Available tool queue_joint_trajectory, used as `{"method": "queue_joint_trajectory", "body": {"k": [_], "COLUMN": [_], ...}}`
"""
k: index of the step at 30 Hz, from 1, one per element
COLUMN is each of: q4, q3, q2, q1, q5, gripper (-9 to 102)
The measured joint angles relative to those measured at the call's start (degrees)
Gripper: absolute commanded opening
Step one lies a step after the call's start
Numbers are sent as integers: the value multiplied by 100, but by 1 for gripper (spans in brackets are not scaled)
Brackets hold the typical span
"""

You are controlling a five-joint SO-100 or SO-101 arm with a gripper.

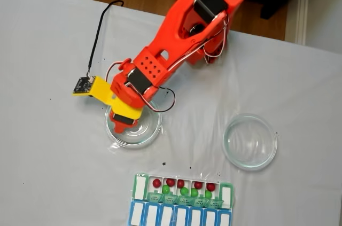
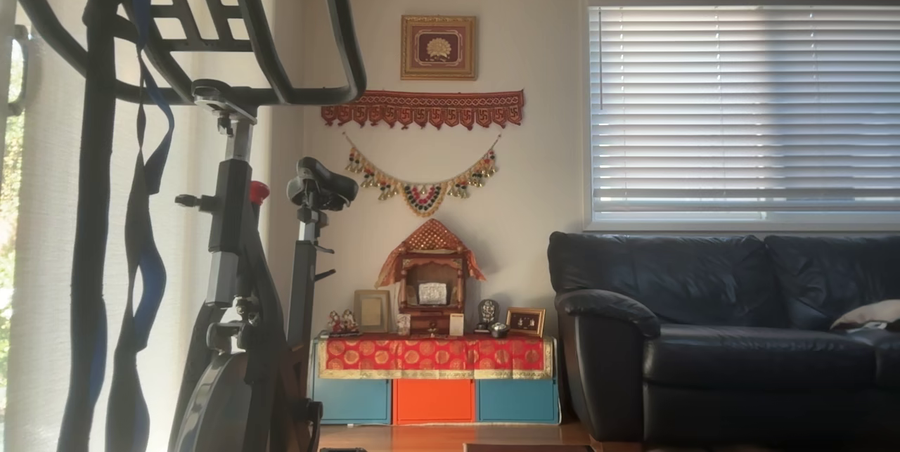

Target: Sort medicines into box.

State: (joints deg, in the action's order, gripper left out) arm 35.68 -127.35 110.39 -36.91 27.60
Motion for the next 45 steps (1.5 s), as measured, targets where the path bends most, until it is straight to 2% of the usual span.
{"method": "queue_joint_trajectory", "body": {"k": [6, 14, 20, 21, 24, 25, 32, 37, 45], "q4": [-132, -1046, -1318, -1345, -1415, -1433, -1477, -1556, -1617], "q3": [-9, -773, -1081, -1116, -1151, -1151, -1213, -1213, -1222], "q2": [-9, 413, 668, 694, 721, 721, 729, 729, 729], "q1": [0, 0, 0, 0, 0, 0, 0, 0, 0], "q5": [62, 229, 413, 439, 448, 466, 466, 466, 554], "gripper": [15, 16, 16, 15, 2, 1, 3, 13, 20]}}
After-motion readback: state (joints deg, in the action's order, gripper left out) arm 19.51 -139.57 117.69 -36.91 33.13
